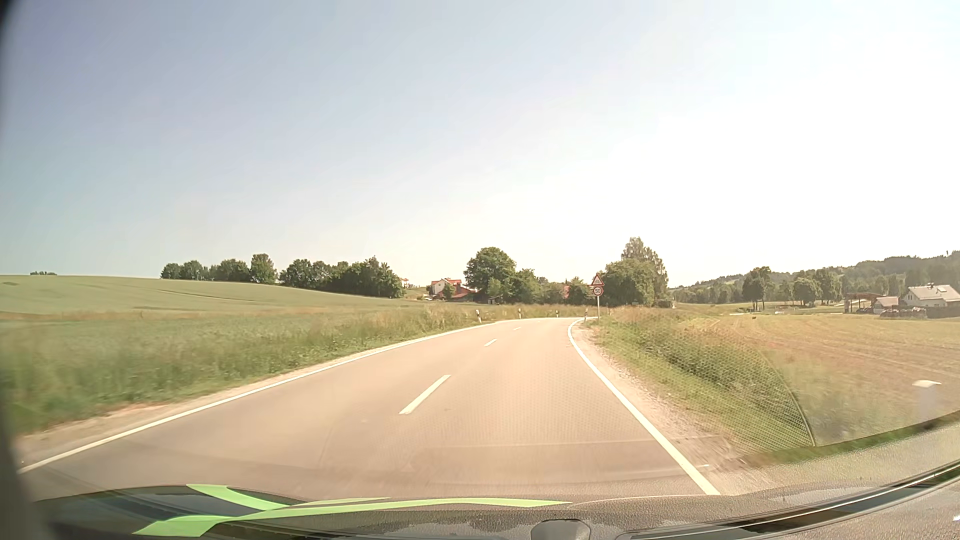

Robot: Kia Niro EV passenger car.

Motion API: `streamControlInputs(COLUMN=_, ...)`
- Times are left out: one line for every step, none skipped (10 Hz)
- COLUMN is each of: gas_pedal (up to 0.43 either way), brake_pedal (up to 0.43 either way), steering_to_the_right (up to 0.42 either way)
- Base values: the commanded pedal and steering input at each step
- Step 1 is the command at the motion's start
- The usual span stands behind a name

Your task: Follow the waypoints while adhering to traffic rules and regulations

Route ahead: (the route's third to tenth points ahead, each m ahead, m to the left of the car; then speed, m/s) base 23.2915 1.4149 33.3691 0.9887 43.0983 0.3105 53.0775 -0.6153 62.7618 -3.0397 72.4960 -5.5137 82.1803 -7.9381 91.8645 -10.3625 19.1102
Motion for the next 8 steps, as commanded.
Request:
streamControlInputs(gas_pedal=0.087, brake_pedal=0.0, steering_to_the_right=0.011)
streamControlInputs(gas_pedal=0.087, brake_pedal=0.0, steering_to_the_right=0.012)
streamControlInputs(gas_pedal=0.079, brake_pedal=0.0, steering_to_the_right=0.014)
streamControlInputs(gas_pedal=0.079, brake_pedal=0.0, steering_to_the_right=0.014)
streamControlInputs(gas_pedal=0.079, brake_pedal=0.0, steering_to_the_right=0.014)
streamControlInputs(gas_pedal=0.079, brake_pedal=0.0, steering_to_the_right=0.014)
streamControlInputs(gas_pedal=0.087, brake_pedal=0.0, steering_to_the_right=0.014)
streamControlInputs(gas_pedal=0.13, brake_pedal=0.0, steering_to_the_right=0.014)
